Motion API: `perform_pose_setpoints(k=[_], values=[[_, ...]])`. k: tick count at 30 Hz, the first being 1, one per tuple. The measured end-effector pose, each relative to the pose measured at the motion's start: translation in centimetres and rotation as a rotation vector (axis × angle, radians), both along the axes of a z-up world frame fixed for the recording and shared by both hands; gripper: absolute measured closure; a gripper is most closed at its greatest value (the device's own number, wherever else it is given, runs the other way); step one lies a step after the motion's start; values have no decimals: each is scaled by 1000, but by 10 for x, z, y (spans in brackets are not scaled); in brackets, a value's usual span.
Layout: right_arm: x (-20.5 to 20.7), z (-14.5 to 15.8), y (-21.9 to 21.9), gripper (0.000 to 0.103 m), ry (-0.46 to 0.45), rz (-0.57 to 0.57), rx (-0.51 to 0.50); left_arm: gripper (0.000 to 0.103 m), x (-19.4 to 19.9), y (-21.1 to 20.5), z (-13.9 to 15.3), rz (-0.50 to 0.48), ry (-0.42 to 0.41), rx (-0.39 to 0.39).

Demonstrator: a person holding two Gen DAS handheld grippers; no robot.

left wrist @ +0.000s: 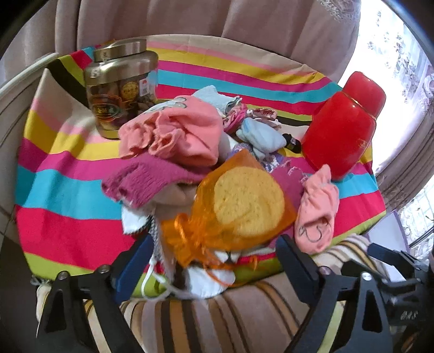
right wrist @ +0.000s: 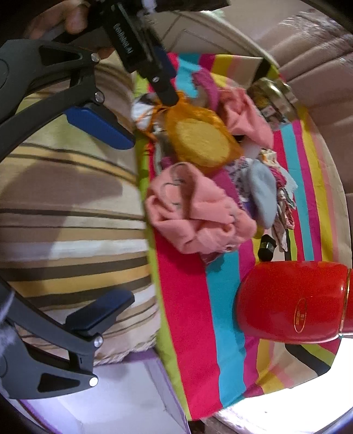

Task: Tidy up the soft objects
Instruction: 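Grasp the orange mesh sponge bag with the left tool while the right tool grasps the pink towel, then carry both items to the white box and open both tools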

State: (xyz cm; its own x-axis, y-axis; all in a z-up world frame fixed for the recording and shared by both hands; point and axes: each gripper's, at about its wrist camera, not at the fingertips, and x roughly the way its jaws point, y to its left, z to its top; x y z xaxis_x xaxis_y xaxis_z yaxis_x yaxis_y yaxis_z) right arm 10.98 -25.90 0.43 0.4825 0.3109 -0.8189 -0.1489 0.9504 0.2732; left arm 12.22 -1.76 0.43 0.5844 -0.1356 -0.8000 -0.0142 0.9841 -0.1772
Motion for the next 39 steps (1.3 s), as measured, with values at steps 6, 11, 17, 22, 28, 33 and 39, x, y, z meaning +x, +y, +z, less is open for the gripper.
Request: perform_pose_setpoints(k=[6,11,17,22,28,33,39], values=[[35,-3,3,0,-4,-33,60,12,23,-9,-8,-24,33,-9],[57,-5,5,0,-18,-67,97,11,37,-22,-18,-49,67,-3],[83,-23,11,3,33,-71,88,11,47,-27,-25,-48,91,-6],[86,-37,2,38,96,-83,126,11,57,-38,-33,-54,119,14],[78,-35,-9,61,83,-87,167,22,55,-43,-30,-53,94,36],[65,-25,-19,66,45,-88,179,23,41,-42,-16,-32,32,49],[45,-9,-50,66,5,-109,218,23,23,-52,8,-27,-65,89]])
